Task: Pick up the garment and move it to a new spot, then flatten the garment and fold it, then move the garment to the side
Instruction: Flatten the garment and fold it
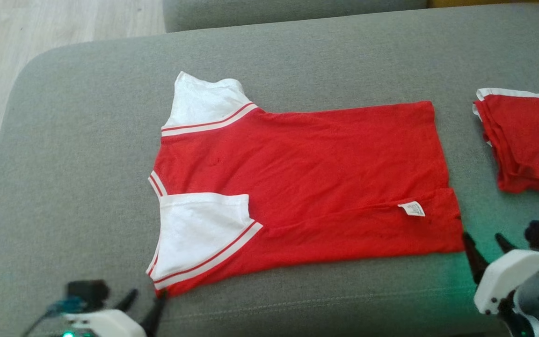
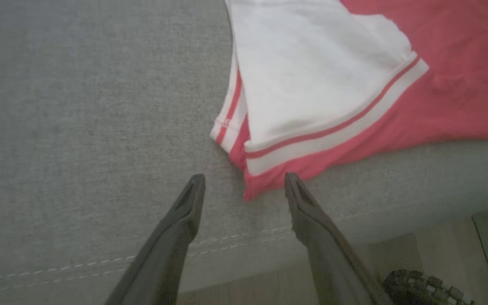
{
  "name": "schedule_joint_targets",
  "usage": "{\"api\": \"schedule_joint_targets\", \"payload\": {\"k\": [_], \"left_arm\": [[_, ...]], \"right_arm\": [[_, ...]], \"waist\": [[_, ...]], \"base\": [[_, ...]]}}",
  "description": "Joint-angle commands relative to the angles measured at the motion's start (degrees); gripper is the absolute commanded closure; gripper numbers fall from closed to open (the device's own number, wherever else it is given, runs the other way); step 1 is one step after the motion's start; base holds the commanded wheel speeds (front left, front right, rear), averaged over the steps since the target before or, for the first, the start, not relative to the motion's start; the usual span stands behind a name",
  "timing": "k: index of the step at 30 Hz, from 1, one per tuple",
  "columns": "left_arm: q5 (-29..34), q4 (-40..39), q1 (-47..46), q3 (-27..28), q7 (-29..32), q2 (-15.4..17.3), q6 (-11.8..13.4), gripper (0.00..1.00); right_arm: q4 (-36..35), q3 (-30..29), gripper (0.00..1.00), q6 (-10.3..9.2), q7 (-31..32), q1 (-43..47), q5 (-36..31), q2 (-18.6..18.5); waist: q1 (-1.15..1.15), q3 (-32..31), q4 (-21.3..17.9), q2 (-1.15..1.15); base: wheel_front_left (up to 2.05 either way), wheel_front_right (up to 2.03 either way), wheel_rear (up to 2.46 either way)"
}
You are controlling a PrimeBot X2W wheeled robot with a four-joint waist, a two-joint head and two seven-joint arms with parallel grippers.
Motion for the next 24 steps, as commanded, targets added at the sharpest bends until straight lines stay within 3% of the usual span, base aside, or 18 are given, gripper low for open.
{"api": "schedule_joint_targets", "payload": {"k": [1,6,7,10,12,14,17,24], "left_arm": [[-1.4,-1.9,-1.2,4.0,-1.0,2.0,0.7,0.0],[-3.6,-5.1,-2.9,11.8,-4.2,6.3,2.0,0.0],[-3.1,-6.2,-6.3,14.0,-3.9,8.7,2.2,0.0],[-1.8,-7.9,-14.6,15.0,-1.5,10.6,1.8,0.0],[-1.1,-7.6,-21.3,14.1,1.7,11.2,0.2,0.0],[-1.9,-6.0,-28.4,12.8,4.8,10.2,-3.2,0.0],[-2.2,0.6,-38.6,10.9,9.6,9.0,-7.0,0.0],[1.3,18.2,-58.3,5.9,17.9,5.5,-12.0,0.0]], "right_arm": [[-3.8,0.3,0.0,-0.03,-1.3,-0.1,-0.6,-0.3],[-10.8,1.0,0.0,-0.03,-4.7,0.5,-1.2,0.9],[-13.1,3.1,0.0,-0.03,-6.1,0.2,-0.3,1.3],[-13.9,6.0,0.0,-0.03,-7.2,-0.2,0.9,1.4],[-13.8,7.5,0.0,-0.03,-7.7,-0.8,1.1,1.3],[-13.7,9.0,0.0,-0.03,-8.1,-2.0,1.6,1.4],[-13.1,11.4,0.0,-0.03,-8.7,-4.2,1.8,1.1],[-11.3,15.1,0.0,-0.03,-10.7,-9.5,2.2,1.2]], "waist": [[0.0,0.0,-0.3,0.0],[0.0,1.2,-1.5,0.0],[0.0,2.3,-1.9,0.0],[0.0,4.6,-2.4,0.0],[0.0,6.5,-2.9,0.0],[0.0,8.7,-3.6,0.0],[0.0,12.0,-4.7,0.0],[0.0,18.7,-7.7,0.0]], "base": [[0.0,0.0,0.0],[0.0,0.0,0.0],[0.0,0.0,0.0],[0.0,0.0,0.0],[0.0,0.0,0.0],[0.0,0.0,0.0],[0.0,0.0,0.0],[0.0,0.0,0.0]]}}
